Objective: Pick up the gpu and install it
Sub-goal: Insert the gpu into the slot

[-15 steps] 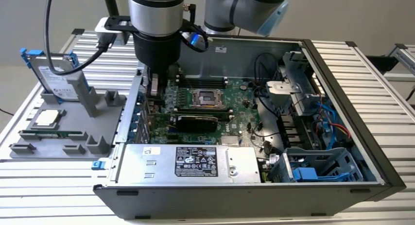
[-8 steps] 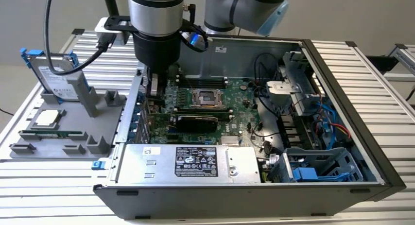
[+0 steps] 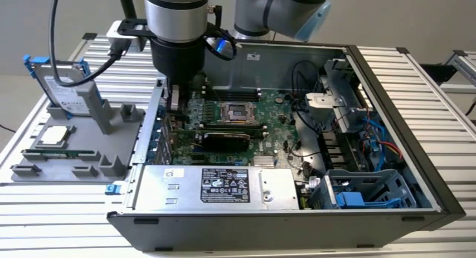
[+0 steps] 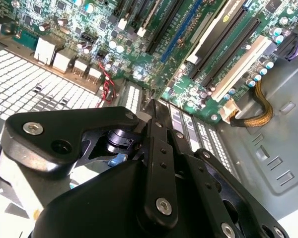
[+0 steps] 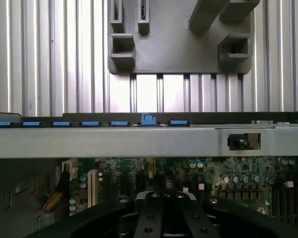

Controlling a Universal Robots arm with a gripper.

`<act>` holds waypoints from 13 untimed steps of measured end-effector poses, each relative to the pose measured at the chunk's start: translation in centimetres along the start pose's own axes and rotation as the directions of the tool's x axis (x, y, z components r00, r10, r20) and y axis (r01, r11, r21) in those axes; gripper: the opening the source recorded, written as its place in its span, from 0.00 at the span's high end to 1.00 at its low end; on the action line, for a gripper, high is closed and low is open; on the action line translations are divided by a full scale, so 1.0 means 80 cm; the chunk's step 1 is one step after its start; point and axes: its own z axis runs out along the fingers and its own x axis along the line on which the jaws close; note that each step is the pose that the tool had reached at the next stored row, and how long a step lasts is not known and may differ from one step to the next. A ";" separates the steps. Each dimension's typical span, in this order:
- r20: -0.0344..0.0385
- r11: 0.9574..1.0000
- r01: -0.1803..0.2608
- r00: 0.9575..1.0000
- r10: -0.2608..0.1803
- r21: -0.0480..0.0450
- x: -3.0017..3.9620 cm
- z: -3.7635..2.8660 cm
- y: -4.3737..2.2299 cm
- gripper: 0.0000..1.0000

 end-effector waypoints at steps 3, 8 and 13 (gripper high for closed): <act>0.000 1.000 0.000 1.000 0.000 0.000 0.0001 0.0003 0.0032 1.00; 0.000 1.000 0.000 1.000 0.000 0.000 0.0007 0.0004 0.0058 1.00; 0.000 1.000 0.000 1.000 0.000 0.000 0.0014 0.0007 0.0094 1.00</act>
